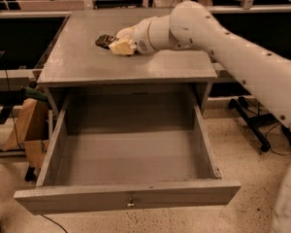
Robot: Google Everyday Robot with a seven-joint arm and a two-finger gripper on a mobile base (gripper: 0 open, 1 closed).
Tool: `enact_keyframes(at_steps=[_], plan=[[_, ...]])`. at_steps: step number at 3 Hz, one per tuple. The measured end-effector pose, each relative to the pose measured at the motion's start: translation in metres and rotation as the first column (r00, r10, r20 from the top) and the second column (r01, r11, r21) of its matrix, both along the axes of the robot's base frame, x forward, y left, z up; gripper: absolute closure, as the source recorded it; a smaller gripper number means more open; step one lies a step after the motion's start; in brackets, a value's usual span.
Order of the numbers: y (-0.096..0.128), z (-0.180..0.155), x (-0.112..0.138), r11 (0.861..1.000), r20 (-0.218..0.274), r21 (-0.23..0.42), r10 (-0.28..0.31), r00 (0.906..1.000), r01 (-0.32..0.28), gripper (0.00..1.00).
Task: Pick rxbar chocolate from top drawer and place on counter
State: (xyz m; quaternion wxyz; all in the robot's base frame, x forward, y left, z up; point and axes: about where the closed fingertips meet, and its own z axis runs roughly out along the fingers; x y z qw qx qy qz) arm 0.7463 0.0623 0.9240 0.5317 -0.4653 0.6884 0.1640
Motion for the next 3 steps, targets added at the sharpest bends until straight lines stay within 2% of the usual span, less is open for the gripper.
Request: enact_keyframes(at_steps=[1,2,3], plan=[[0.034,-0.024,0.026,0.995,-0.038,0.086,0.055,0.9977,-0.052,1.00],[0.077,-0.043,0.043,0.982,-0.073,0.177,0.080,0.9941,-0.067,1.00],[0.104,-0.052,0.052,0.972,-0.096,0.226,0.086,0.9917,-0.062,0.82]])
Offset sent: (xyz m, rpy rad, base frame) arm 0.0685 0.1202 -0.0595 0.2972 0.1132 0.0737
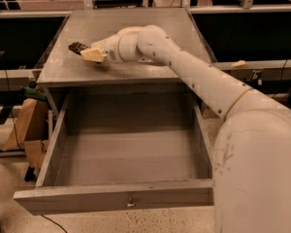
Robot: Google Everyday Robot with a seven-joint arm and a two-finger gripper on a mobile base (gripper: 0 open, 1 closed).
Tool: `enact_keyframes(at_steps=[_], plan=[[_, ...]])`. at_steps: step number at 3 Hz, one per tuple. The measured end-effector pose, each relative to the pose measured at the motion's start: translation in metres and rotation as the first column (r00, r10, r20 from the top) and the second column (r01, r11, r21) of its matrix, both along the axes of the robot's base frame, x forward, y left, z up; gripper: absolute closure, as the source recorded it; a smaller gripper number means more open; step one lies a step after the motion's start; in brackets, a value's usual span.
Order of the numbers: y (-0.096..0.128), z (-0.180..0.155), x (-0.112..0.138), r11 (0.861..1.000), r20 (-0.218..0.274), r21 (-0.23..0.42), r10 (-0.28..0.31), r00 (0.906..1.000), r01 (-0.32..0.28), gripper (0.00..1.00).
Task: Pick rxbar chocolate from top drawer and place on counter
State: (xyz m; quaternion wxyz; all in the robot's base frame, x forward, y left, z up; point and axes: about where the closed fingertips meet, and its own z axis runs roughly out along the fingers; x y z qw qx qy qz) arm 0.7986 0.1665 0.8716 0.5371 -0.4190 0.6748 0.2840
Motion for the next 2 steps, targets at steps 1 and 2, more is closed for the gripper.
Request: enact_keyframes(at_steps=[1,2], plan=[[0.0100,-0.0060,0.0039,1.000,-0.022,0.013,-0.026,0.9994,0.026,0.58],[0.0104,-0.0090,0.0031,0.998,-0.038,0.005,-0.059,0.9976,0.059,0.35]])
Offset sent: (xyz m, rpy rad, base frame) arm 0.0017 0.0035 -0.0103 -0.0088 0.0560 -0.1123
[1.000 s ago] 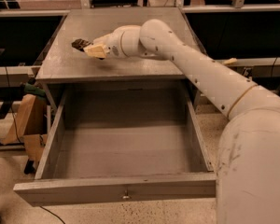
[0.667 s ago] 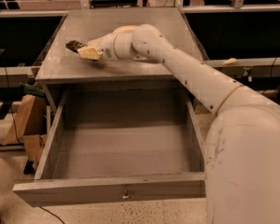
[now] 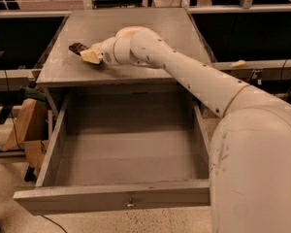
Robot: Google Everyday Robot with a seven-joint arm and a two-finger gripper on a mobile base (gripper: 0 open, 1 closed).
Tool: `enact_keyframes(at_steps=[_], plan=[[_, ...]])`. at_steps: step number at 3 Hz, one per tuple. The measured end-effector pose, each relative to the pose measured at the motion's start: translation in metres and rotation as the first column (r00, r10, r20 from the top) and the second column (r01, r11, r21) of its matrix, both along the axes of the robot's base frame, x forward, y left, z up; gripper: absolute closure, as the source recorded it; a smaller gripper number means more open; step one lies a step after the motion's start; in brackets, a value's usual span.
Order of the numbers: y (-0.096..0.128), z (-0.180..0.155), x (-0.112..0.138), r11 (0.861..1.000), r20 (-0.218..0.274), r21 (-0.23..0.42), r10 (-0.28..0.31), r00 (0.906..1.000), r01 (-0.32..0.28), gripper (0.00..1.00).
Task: Pick rxbar chocolate from top drawer and place on counter
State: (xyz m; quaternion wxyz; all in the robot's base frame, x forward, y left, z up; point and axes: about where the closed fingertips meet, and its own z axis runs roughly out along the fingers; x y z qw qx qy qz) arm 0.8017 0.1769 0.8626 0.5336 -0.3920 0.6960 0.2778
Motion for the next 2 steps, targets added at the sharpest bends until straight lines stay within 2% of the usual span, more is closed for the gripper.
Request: enact_keyframes(at_steps=[1,2], plan=[[-0.0001,-0.0003,-0.0002,1.000,-0.002,-0.001,-0.003,1.0000,0.003,0.12],[-0.0001,-0.0003,-0.0002,1.000,-0.002,-0.001,-0.003,1.0000,0.003,0.00]])
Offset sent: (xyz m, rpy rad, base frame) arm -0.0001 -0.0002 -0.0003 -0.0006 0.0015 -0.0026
